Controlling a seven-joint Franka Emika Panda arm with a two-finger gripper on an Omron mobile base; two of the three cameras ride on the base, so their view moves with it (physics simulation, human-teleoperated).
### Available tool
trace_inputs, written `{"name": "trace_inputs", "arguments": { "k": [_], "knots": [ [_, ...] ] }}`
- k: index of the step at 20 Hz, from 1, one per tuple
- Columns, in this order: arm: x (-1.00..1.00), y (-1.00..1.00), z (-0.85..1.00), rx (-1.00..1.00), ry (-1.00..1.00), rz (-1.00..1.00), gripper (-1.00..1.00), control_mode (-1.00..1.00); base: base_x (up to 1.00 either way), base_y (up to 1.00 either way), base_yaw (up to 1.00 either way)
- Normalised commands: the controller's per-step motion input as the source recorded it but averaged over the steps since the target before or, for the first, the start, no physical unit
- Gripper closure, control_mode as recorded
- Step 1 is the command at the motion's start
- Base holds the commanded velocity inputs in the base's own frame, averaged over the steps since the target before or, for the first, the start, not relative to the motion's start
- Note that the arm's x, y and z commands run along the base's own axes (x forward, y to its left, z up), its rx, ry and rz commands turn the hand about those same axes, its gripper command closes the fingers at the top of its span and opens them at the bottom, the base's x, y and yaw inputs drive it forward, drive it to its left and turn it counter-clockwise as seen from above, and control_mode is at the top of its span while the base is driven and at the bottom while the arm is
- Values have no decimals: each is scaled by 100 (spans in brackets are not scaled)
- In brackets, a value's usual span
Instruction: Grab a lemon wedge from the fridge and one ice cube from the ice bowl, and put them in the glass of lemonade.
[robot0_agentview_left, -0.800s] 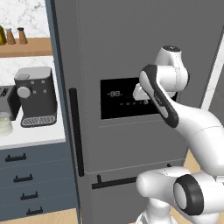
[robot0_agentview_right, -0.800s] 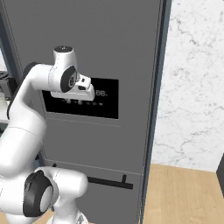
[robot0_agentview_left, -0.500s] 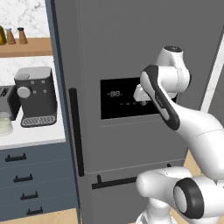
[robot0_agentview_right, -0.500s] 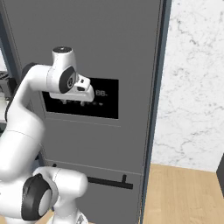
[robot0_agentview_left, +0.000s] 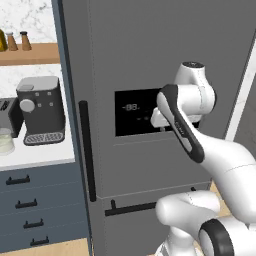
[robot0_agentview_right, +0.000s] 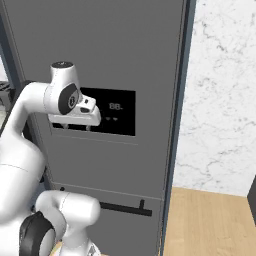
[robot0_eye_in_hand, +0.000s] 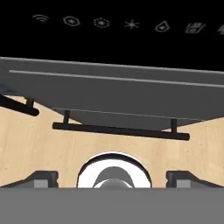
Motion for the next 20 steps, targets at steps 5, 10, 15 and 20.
{"name": "trace_inputs", "arguments": {
  "k": [5,10,15,20],
  "knots": [
    [-42,19,-11,0,-7,0,-100,-100,0,0,0],
    [-29,0,-6,10,-6,-5,-100,-100,0,0,0],
    [-28,0,0,8,-4,-2,-100,-100,0,0,0],
    [0,0,0,2,0,0,-100,-100,0,0,0]
  ]
}}
